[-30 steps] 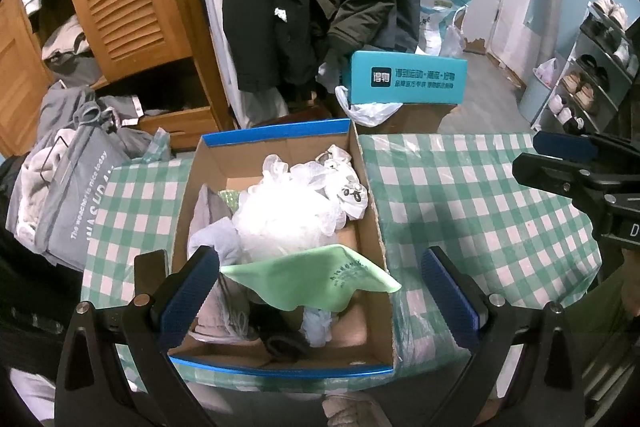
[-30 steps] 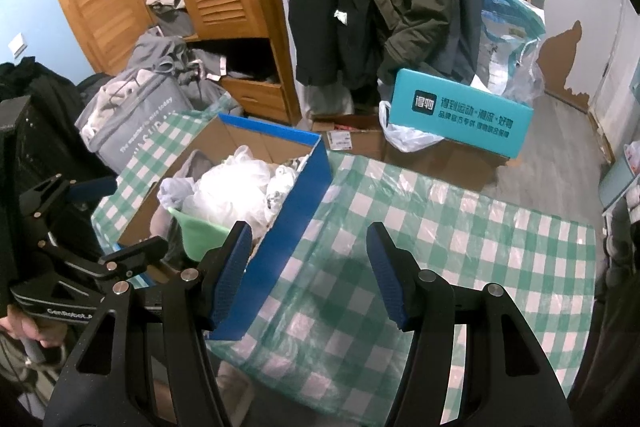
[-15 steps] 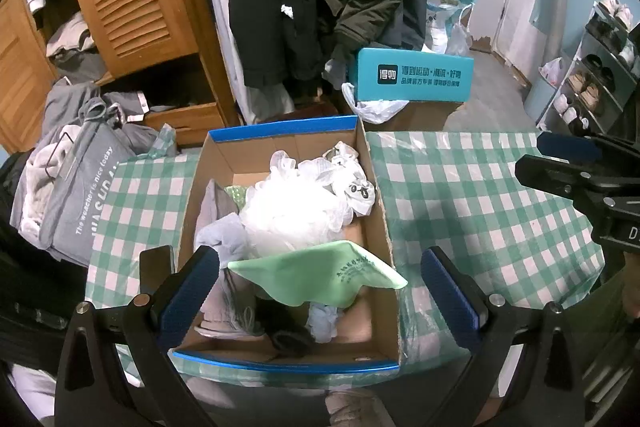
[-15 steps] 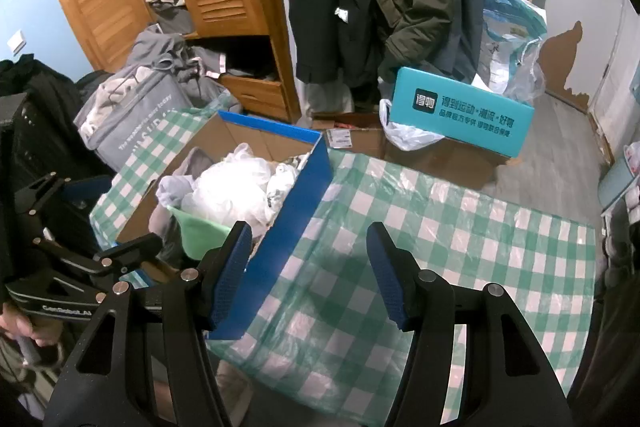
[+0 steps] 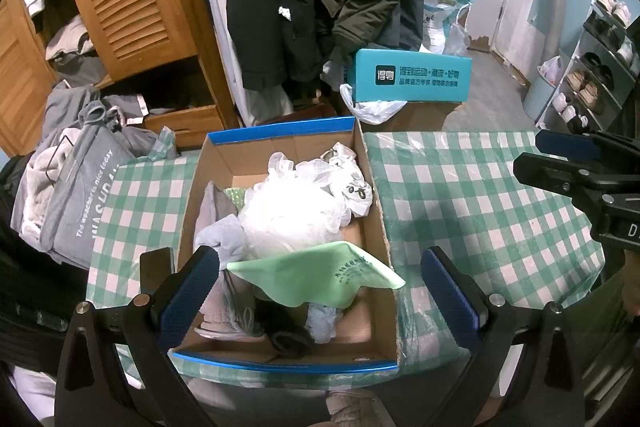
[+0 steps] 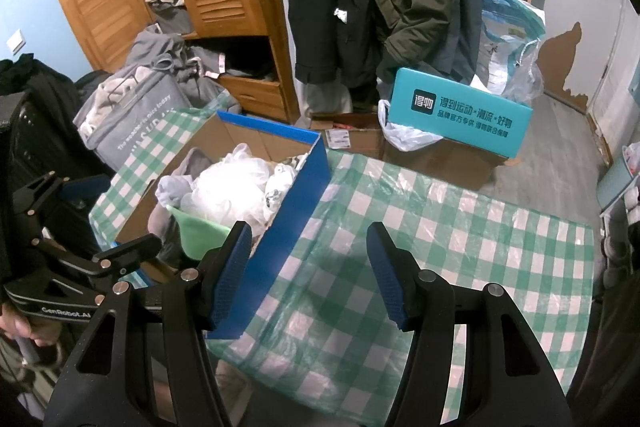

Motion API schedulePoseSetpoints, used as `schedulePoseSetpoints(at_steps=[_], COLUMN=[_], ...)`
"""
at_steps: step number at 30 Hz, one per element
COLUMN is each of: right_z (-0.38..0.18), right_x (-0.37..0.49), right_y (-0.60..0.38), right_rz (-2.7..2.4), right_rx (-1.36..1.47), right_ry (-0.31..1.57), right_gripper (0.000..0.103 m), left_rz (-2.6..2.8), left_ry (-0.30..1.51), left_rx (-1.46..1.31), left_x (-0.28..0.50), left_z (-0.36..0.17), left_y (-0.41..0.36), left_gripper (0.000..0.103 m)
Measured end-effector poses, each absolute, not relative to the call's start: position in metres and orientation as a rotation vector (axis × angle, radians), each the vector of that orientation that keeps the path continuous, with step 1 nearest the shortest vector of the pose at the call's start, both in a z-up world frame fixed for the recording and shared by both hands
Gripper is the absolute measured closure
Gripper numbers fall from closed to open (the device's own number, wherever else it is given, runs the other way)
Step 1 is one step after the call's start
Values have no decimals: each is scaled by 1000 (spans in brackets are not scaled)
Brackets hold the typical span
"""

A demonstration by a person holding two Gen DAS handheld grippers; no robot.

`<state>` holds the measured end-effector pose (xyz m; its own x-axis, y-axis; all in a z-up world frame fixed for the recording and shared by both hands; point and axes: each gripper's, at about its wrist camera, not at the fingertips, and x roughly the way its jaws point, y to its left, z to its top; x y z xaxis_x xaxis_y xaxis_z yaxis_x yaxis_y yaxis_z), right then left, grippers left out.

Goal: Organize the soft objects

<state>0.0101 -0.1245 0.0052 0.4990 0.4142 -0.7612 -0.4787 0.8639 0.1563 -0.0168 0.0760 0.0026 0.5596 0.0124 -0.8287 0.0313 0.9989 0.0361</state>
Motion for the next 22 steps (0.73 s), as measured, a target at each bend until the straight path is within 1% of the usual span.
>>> schedulePoseSetpoints(at_steps=[22], right_z=[5], right_x=[10], right_y=[-124], right_rz=[540], right_rx=[-79], right_ry=[901], right_gripper=[44], left_rz=[-26], left_ry=[963], left_rx=[50], left_x=[-15], left_z=[10], left_y=[74], left_gripper=[1])
